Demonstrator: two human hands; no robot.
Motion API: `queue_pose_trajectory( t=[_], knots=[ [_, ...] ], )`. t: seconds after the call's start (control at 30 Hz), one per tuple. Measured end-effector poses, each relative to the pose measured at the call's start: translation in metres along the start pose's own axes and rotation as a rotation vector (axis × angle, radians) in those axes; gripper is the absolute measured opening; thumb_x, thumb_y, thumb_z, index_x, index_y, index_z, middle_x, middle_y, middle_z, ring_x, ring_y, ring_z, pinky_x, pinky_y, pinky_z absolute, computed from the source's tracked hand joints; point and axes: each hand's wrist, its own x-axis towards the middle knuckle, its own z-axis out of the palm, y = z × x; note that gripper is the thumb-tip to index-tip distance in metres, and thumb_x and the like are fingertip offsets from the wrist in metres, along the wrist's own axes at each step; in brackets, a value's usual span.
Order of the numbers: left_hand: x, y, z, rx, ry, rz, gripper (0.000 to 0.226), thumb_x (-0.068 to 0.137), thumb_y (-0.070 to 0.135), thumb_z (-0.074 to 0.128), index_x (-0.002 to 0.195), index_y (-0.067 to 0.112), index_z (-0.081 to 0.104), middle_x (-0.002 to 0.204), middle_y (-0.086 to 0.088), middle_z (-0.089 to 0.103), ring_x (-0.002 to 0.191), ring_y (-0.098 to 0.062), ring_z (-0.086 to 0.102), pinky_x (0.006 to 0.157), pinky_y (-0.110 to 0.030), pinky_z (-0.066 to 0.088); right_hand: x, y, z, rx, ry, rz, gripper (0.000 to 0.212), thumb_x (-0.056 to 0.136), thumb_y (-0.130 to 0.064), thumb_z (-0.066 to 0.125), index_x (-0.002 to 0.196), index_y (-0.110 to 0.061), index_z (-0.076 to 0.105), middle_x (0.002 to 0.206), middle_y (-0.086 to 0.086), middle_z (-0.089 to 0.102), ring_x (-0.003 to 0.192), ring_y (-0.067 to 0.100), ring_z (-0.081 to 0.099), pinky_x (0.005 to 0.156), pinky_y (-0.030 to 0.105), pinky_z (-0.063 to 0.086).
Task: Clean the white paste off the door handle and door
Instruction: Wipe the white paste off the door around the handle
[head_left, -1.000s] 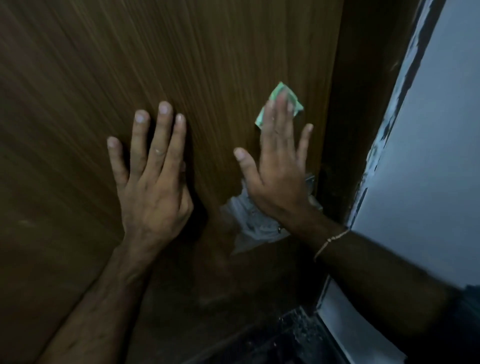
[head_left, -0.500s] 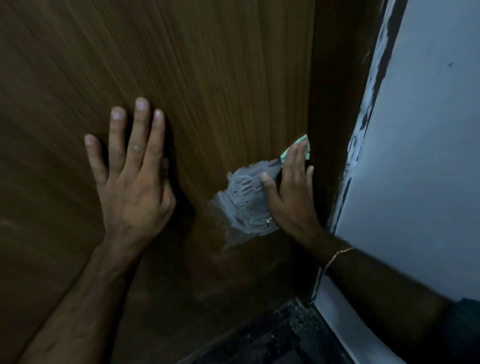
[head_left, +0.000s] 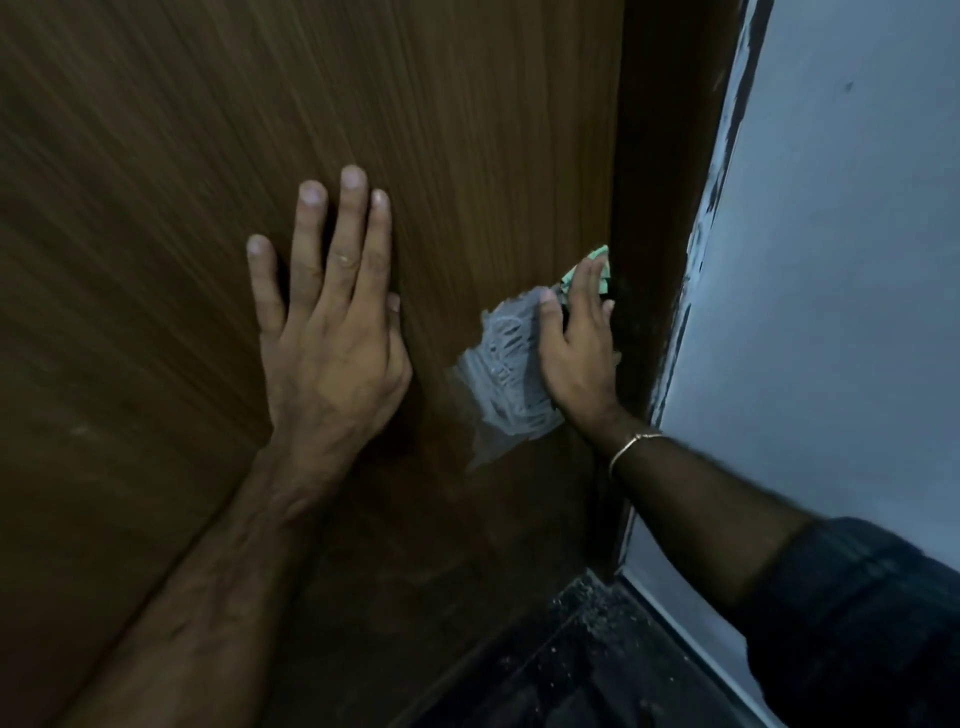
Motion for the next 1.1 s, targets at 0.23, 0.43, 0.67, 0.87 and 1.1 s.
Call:
queue_pose_trajectory(
  t=[0.23,0.43,0.67,0.87,1.1],
  knots=[
    [-0.005,0.0,0.005,0.029,0.003,0.06,0.069,0.104,0.029,0.036,0.162,0.017,0.002,0.17,-0.001,-0.002,0.157,-0.021,-0.004,0.123,-0.049,-0.008,-0.008,-0.019,0.004,0.022,0.028,-0.121,0.069,0.101,-0.037,0.029,0.157,-0.017,-0.006,0.166,0.002,-0.007,0.153,0.019,-0.006,0.123,0.044,-0.006],
    [-0.005,0.009,0.01,0.099,-0.001,0.018,0.07,0.104,0.031,0.035,0.162,0.017,-0.001,0.17,-0.001,-0.003,0.156,-0.022,-0.005,0.121,-0.055,-0.005,-0.015,-0.023,0.022,0.011,0.053,-0.231,0.075,0.095,-0.037,0.03,0.155,-0.004,-0.002,0.165,0.013,-0.006,0.153,0.022,-0.006,0.123,0.053,-0.002],
    [-0.007,0.016,0.016,0.117,-0.002,-0.018,0.072,0.104,0.036,0.036,0.162,0.015,-0.001,0.17,-0.006,0.0,0.156,-0.026,-0.003,0.12,-0.055,-0.007,-0.021,-0.027,0.034,-0.041,0.067,-0.246,0.081,0.096,-0.036,0.043,0.156,-0.004,0.0,0.165,0.012,-0.006,0.153,0.021,-0.006,0.123,0.053,-0.001],
    [-0.017,0.012,0.02,0.134,-0.039,0.038,0.072,0.105,0.041,0.033,0.162,0.013,-0.002,0.169,-0.008,-0.002,0.155,-0.023,-0.01,0.12,-0.052,-0.012,-0.028,-0.022,0.031,-0.111,0.063,-0.219,0.078,0.1,-0.036,0.044,0.156,-0.005,0.0,0.165,0.01,-0.005,0.153,0.02,-0.006,0.122,0.055,0.001],
    [-0.017,0.011,0.02,0.121,-0.064,0.059,0.074,0.105,0.043,0.033,0.162,0.011,-0.001,0.169,-0.011,0.0,0.155,-0.032,0.0,0.119,-0.057,-0.007,-0.041,-0.024,0.039,-0.138,0.027,-0.242,0.077,0.1,-0.037,0.044,0.157,-0.009,0.002,0.166,0.006,-0.004,0.153,0.015,-0.005,0.123,0.054,-0.001]
  ],
)
